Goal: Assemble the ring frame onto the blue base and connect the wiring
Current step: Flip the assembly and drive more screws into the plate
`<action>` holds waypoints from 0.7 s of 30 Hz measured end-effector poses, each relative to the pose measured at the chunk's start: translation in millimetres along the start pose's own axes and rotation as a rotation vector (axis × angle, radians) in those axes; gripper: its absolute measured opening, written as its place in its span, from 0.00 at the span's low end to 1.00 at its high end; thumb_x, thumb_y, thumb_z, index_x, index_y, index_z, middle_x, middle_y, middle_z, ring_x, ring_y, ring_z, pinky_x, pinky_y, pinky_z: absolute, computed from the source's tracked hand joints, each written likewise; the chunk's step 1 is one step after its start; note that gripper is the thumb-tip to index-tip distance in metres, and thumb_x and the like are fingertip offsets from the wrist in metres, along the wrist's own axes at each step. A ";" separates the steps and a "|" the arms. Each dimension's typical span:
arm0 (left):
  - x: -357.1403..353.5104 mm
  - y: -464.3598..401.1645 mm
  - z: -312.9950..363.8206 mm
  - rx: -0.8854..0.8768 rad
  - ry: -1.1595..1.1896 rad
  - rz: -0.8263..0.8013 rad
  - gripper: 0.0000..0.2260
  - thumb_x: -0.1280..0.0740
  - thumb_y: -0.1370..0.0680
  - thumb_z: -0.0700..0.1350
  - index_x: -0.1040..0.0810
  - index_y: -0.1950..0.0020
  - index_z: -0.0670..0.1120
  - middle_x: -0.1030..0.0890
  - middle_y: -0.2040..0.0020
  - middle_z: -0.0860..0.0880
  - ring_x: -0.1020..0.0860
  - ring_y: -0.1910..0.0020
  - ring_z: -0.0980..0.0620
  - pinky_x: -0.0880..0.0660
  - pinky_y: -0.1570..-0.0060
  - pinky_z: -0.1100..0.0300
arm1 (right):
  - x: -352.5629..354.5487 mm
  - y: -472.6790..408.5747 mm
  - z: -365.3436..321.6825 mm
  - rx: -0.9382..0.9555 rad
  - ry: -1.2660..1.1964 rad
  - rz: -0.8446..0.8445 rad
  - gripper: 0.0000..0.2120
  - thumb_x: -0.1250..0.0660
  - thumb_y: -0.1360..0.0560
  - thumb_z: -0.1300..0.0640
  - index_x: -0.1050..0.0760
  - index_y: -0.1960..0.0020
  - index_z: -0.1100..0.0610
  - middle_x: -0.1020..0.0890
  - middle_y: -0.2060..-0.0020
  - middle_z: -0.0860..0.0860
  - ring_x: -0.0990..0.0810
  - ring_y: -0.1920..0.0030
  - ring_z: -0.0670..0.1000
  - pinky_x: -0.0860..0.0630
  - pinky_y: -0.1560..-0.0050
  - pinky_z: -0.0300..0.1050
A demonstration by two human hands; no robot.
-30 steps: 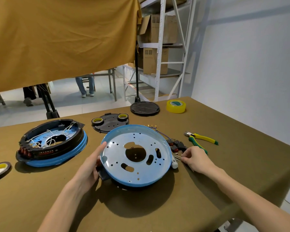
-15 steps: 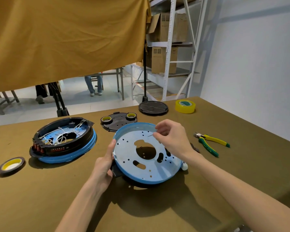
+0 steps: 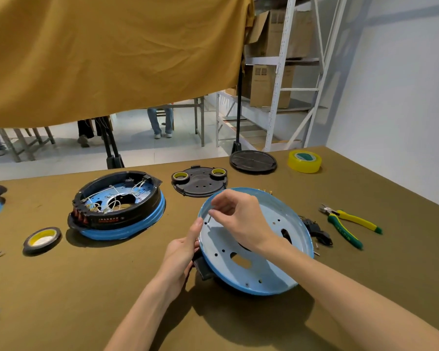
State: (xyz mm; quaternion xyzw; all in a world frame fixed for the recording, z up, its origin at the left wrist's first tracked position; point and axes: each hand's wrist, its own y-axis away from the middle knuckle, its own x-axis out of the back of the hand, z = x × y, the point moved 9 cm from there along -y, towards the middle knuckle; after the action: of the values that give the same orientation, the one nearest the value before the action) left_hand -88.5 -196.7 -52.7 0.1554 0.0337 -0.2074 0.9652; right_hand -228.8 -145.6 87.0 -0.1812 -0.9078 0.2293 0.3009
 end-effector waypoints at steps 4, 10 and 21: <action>-0.1 1.0 1.6 0.003 -0.015 -0.021 0.44 0.28 0.46 0.79 0.14 0.46 0.46 0.12 0.52 0.49 0.14 0.54 0.57 0.23 0.53 0.60 | -7.6 2.2 -1.4 0.050 0.010 -0.022 0.03 0.24 0.26 0.65 0.16 0.54 0.59 0.15 0.62 0.47 0.17 0.62 0.45 0.22 0.57 0.33; 3.7 -0.3 0.6 0.001 -0.034 -0.005 0.47 0.27 0.49 0.81 0.14 0.45 0.46 0.12 0.52 0.50 0.14 0.53 0.57 0.24 0.54 0.63 | -11.3 4.4 -6.9 0.128 0.045 -0.026 0.04 0.24 0.25 0.64 0.16 0.52 0.58 0.15 0.60 0.48 0.17 0.59 0.45 0.19 0.54 0.40; 3.6 -0.8 0.8 -0.018 -0.029 -0.024 0.46 0.26 0.47 0.79 0.15 0.46 0.43 0.12 0.53 0.50 0.14 0.55 0.59 0.22 0.59 0.66 | -26.5 11.5 -12.4 0.241 0.190 -0.158 0.04 0.27 0.24 0.64 0.14 0.51 0.60 0.16 0.56 0.50 0.21 0.58 0.46 0.23 0.56 0.38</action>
State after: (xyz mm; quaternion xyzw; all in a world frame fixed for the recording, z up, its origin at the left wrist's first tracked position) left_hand -85.6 -199.0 -52.6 0.1432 0.0235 -0.2209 0.9644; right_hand -198.9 -144.6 77.5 -0.0929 -0.8527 0.2939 0.4217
